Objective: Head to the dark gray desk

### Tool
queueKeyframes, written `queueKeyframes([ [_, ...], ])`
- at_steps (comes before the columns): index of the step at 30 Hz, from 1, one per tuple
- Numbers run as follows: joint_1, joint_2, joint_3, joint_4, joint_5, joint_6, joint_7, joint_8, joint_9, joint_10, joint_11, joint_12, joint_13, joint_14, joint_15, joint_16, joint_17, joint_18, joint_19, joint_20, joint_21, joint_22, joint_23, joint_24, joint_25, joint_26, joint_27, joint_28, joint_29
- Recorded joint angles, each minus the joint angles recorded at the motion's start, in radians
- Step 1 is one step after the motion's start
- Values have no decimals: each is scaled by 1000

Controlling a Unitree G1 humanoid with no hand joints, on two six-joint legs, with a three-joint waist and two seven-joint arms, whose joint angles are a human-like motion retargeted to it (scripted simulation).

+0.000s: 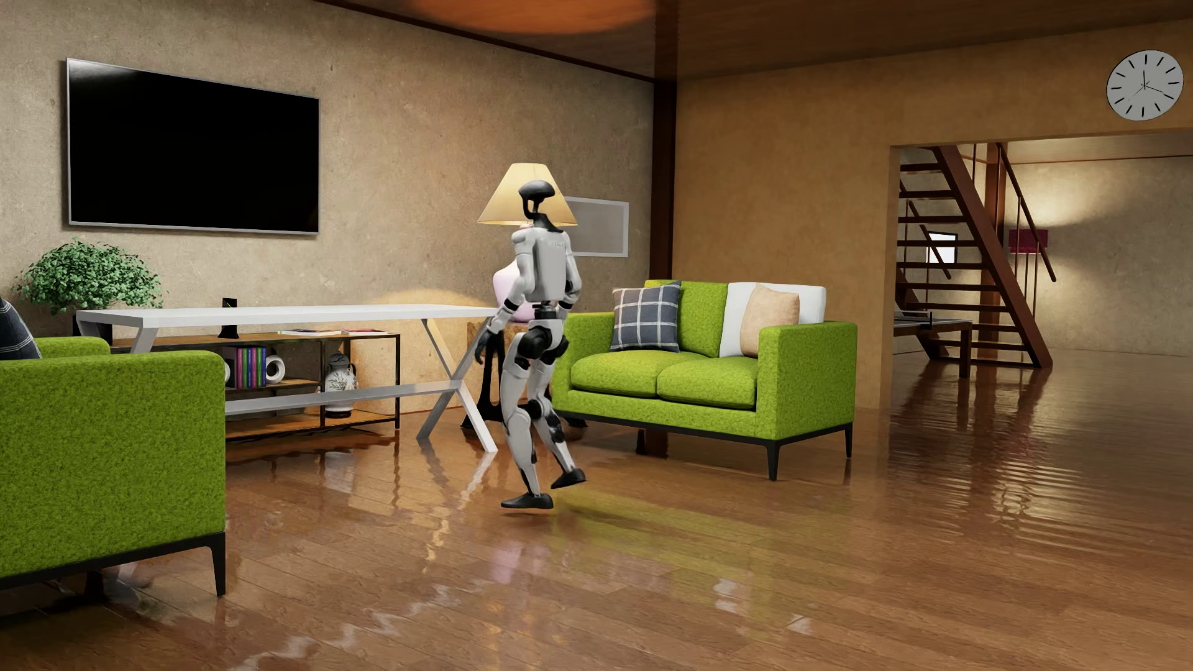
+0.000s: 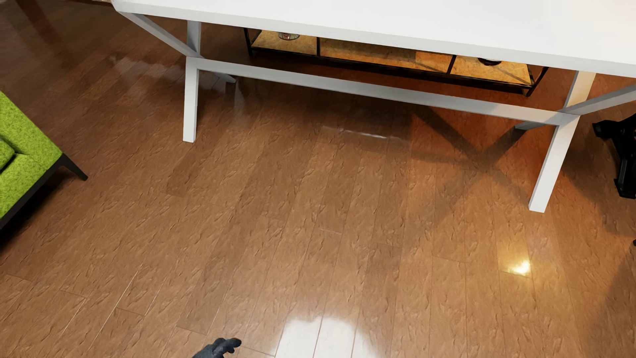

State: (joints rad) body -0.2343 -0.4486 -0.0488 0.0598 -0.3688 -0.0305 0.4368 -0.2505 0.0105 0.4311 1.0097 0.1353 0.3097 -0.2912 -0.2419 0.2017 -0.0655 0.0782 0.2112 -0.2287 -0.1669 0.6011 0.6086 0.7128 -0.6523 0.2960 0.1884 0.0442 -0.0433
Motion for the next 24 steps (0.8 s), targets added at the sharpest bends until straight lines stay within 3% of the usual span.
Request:
queueKeyframes([
  [2, 12, 8, -8, 0, -35, -4, -38, 22, -2, -2, -186, -14, 15, -3, -15, 2, 3, -24, -42, -5, -15, -44, -1, 14, -1, -14, -1, 7, 23],
  [4, 22, 41, -17, 6, 39, -5, -90, 197, -5, -2, -401, -23, 29, -5, 5, 2, 15, -48, 31, -14, -40, -73, -7, 17, 11, -25, 4, 5, 26],
  [6, 33, 105, -12, 28, 120, -4, -134, 352, -9, -4, -537, -20, 32, -1, 20, 7, 30, -77, 38, -22, -45, -80, -2, 25, 11, -18, 9, -5, 21],
  [10, 28, 166, 8, 106, 171, -10, -196, 234, -7, 31, -543, 23, 2, 14, -65, 10, 18, -143, -51, -17, 33, -55, 18, 43, -43, 15, 4, -16, 41],
  [14, -10, 197, 16, 202, 262, 11, -280, 152, 2, 71, -542, 58, -30, 46, -99, 33, 13, -191, -111, -58, 92, -3, -11, 81, -52, 35, -16, -95, 15],
  [17, -50, 212, 17, 260, 323, 34, -341, 89, 9, 84, -557, 69, -49, 82, -112, 41, 21, -195, -156, -75, 96, 19, -30, 84, -13, 41, -7, -130, -5],
  [20, -81, 215, 11, 319, 350, 55, -249, 25, 12, 90, -564, 69, -55, 111, -123, 40, 8, -158, -191, -93, 90, 25, -15, 76, -6, 44, -21, -135, -15],
  [21, -94, 213, 10, 320, 352, 61, -231, 8, 12, 110, -564, 63, -59, 94, -126, 40, 4, -143, -199, -99, 90, 27, -11, 72, -6, 43, -21, -134, -14],
  [24, -127, 216, 8, 215, 348, 71, -301, -35, 12, 214, -563, 45, -70, 8, -128, 43, -8, -199, -215, -114, 95, 21, 6, 62, -8, 39, -19, -129, -9],
])
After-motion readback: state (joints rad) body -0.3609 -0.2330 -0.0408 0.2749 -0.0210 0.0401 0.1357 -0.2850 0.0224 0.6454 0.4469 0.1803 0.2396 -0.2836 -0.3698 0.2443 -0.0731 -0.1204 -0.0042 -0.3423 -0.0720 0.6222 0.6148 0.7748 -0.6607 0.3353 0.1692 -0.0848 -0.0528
